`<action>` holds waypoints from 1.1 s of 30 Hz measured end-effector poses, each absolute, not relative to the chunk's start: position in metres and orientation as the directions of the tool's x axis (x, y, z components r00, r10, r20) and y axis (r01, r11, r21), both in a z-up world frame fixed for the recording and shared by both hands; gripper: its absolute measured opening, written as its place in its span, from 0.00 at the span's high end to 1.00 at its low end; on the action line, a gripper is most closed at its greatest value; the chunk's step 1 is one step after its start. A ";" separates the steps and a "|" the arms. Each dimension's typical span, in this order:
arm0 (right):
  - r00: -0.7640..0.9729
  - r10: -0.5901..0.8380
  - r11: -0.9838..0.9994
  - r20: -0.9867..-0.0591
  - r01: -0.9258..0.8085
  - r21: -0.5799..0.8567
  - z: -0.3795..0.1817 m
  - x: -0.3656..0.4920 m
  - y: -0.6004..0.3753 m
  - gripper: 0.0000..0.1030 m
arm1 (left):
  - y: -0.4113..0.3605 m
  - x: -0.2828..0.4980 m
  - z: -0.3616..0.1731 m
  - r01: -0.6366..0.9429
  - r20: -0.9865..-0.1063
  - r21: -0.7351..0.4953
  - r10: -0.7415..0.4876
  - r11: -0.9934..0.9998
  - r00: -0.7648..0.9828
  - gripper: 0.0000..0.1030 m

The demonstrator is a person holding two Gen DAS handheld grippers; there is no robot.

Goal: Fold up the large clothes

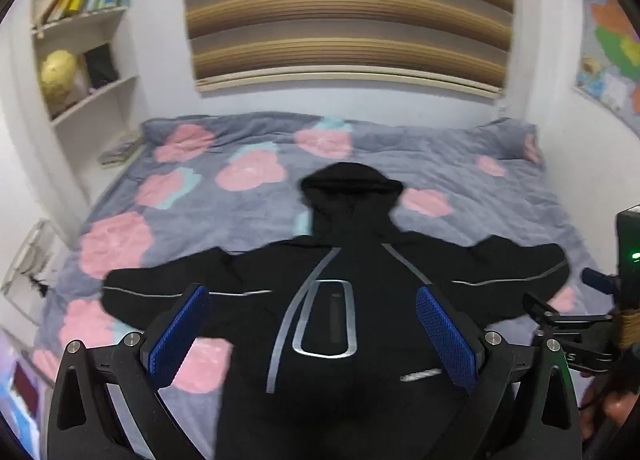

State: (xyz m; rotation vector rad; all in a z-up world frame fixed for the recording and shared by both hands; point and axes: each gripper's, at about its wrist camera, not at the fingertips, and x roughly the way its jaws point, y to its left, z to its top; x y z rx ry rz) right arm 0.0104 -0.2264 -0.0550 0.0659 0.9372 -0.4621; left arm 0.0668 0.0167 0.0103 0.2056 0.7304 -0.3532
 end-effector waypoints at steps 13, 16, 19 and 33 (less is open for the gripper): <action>0.508 -0.317 0.933 -0.801 0.320 -0.166 -0.075 0.059 -0.170 0.00 | 0.077 0.114 -0.014 0.295 -0.729 -0.037 -0.227 0.955 0.645 0.00; 0.500 -0.317 0.933 -0.806 0.316 -0.171 -0.078 0.066 -0.163 0.00 | 0.083 0.125 -0.021 0.295 -0.737 -0.047 -0.232 0.954 0.635 0.00; 0.490 -0.324 0.931 -0.809 0.316 -0.182 -0.082 0.074 -0.158 0.00 | 0.086 0.137 -0.029 0.301 -0.750 -0.056 -0.240 0.952 0.617 0.00; 0.439 -0.351 0.909 -0.827 0.370 -0.190 -0.091 0.097 -0.154 0.00 | 0.083 0.165 -0.047 0.340 -0.764 -0.089 -0.283 0.936 0.580 0.00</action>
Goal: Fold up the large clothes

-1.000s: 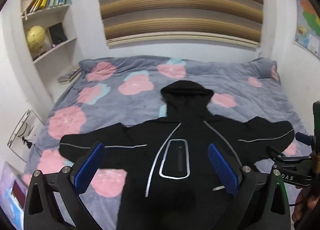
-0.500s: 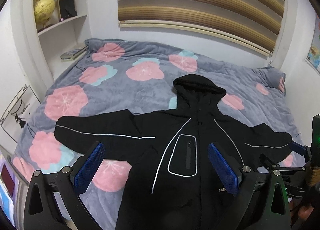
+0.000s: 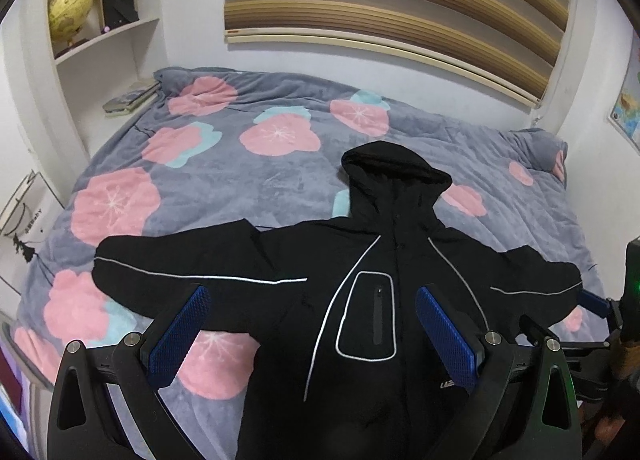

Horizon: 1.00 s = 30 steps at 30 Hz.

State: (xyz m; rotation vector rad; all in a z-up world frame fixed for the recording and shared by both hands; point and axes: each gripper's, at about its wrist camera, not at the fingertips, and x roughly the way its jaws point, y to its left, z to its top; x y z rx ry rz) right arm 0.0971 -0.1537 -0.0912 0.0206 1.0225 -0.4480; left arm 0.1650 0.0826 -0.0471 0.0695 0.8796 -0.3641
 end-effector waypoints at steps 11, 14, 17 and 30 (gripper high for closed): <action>0.418 -0.354 0.905 -0.837 0.378 -0.195 -0.095 0.119 -0.145 0.00 | 0.081 0.188 -0.050 0.351 -0.771 -0.090 -0.288 0.932 0.568 0.00; 0.413 -0.346 0.910 -0.843 0.365 -0.195 -0.098 0.128 -0.139 0.00 | 0.088 0.199 -0.055 0.343 -0.774 -0.083 -0.277 0.936 0.569 0.00; 0.408 -0.336 0.916 -0.849 0.352 -0.194 -0.102 0.137 -0.132 0.00 | 0.099 0.210 -0.065 0.326 -0.786 -0.096 -0.272 0.941 0.555 0.00; 0.379 -0.327 0.931 -0.866 0.287 -0.226 -0.114 0.181 -0.101 0.00 | 0.219 0.264 -0.113 0.032 -0.802 -0.126 -0.121 0.992 0.585 0.00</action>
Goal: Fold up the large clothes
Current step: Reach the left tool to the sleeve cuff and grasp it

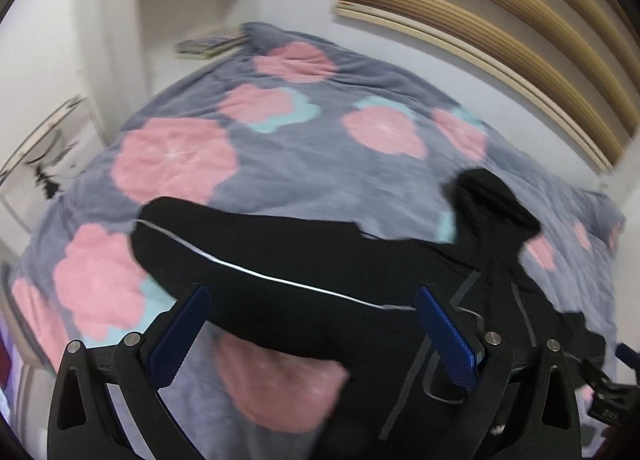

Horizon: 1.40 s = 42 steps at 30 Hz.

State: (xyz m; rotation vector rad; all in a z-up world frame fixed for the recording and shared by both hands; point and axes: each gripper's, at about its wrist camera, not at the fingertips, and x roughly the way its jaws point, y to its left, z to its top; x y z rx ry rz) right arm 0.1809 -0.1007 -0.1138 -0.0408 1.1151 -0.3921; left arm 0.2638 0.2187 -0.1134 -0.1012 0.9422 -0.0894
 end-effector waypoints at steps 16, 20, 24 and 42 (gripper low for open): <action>0.327 -0.259 0.964 -0.909 0.151 -0.221 -0.150 0.253 -0.058 0.00 | 0.430 0.357 -0.209 -0.286 -0.842 -0.249 -0.060 0.925 0.537 0.00; 0.321 -0.251 0.968 -0.913 0.098 -0.232 -0.158 0.270 -0.044 0.00 | 0.457 0.378 -0.251 -0.353 -0.858 -0.313 -0.103 0.882 0.504 0.01; 0.315 -0.219 0.975 -0.923 0.049 -0.215 -0.167 0.286 -0.034 0.00 | 0.471 0.397 -0.290 -0.395 -0.874 -0.346 -0.140 0.851 0.465 0.04; 0.288 -0.176 0.984 -0.941 0.075 -0.161 -0.179 0.315 -0.042 0.00 | 0.458 0.419 -0.308 -0.324 -0.854 -0.375 -0.188 0.868 0.484 0.84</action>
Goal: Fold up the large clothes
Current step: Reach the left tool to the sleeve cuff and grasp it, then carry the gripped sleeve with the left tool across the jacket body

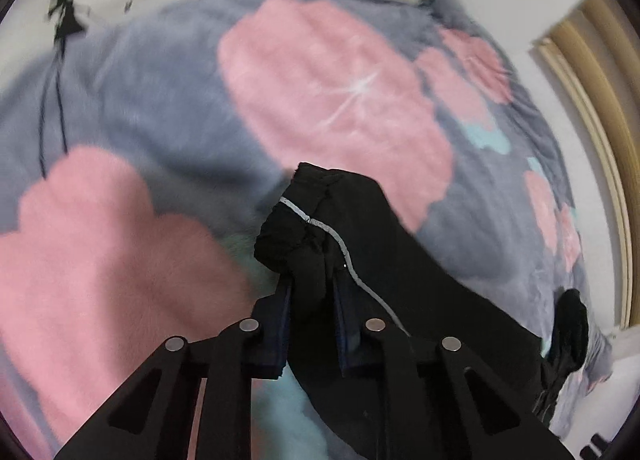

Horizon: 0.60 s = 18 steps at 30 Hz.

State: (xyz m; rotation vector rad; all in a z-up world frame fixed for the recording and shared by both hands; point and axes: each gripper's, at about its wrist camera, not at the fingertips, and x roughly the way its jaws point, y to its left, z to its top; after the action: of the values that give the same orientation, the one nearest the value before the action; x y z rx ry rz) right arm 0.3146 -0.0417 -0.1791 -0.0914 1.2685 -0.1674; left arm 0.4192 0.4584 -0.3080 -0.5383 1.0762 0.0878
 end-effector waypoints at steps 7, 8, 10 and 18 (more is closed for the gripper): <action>0.321 -0.158 0.986 -0.934 0.107 -0.130 -0.170 0.300 -0.053 0.00 | 0.391 0.387 -0.217 -0.099 -0.755 -0.406 -0.272 0.909 0.596 0.85; 0.324 -0.153 0.986 -0.934 0.116 -0.121 -0.169 0.298 -0.056 0.00 | 0.369 0.381 -0.203 -0.039 -0.740 -0.401 -0.298 0.915 0.603 0.85; 0.330 -0.145 0.985 -0.933 0.134 -0.106 -0.167 0.292 -0.062 0.00 | 0.337 0.373 -0.187 0.036 -0.729 -0.382 -0.325 0.923 0.603 0.86; 0.346 -0.143 0.975 -0.927 0.208 -0.073 -0.161 0.265 -0.092 0.00 | 0.187 0.342 -0.163 0.351 -0.712 -0.367 -0.503 0.861 0.489 0.87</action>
State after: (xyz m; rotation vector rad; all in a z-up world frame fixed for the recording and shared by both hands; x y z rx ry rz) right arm 0.2651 -0.0920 -0.1614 0.0617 1.1957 -0.2280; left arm 0.3424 0.1874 -0.1631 -0.1818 0.9239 -0.5219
